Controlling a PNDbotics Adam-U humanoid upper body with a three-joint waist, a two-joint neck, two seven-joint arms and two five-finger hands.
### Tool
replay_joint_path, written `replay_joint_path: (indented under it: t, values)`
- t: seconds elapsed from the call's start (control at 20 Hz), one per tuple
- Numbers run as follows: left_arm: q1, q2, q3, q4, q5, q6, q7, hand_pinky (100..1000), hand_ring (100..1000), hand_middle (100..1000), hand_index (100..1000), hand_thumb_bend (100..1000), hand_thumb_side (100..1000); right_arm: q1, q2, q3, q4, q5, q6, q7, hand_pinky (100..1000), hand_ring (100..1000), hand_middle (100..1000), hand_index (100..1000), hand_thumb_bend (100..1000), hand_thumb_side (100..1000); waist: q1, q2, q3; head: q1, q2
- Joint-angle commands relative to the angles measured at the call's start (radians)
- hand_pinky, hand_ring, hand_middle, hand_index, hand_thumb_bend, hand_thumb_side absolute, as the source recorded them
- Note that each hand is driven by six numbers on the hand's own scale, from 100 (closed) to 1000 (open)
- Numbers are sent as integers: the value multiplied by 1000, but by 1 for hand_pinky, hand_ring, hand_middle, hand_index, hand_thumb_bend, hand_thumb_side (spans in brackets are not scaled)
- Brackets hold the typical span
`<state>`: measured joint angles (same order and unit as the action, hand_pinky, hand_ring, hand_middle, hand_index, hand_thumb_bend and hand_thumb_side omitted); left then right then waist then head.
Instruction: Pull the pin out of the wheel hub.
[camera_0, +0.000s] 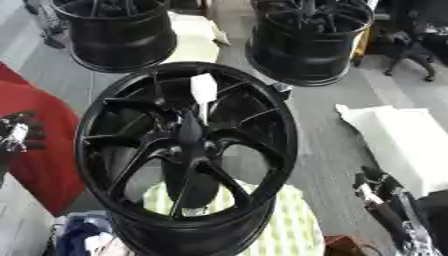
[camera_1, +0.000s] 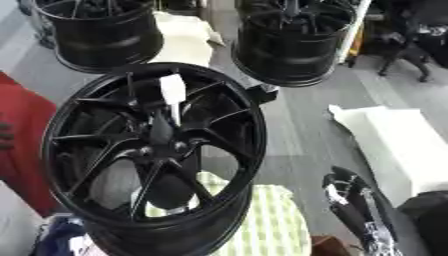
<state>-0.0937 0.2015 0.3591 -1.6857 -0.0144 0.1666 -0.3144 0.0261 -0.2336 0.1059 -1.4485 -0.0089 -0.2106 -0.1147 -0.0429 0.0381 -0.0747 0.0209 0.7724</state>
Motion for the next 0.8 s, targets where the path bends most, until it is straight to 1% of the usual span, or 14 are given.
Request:
replay_joint_path:
  t: [0.05, 0.45, 0.8]
  values:
    - [-3, 8, -7, -28, 26, 20, 16, 663, 667, 625, 823, 100, 567, -11, -12, -1, -22, -8, 0, -4, 677, 681, 690, 813, 175, 458, 0, 0, 1, 1, -2]
    - [1, 3, -12, -35, 33, 34, 16, 663, 665, 623, 824, 100, 564, -17, -12, 0, -25, -12, 3, -2, 676, 679, 688, 813, 176, 451, -4, 16, 6, 15, -2]
    - [-7, 5, -13, -40, 26, 35, 9, 663, 665, 623, 824, 100, 564, -25, -12, 0, -30, -23, 6, -3, 676, 679, 688, 813, 175, 447, -13, 44, 3, 21, -2]
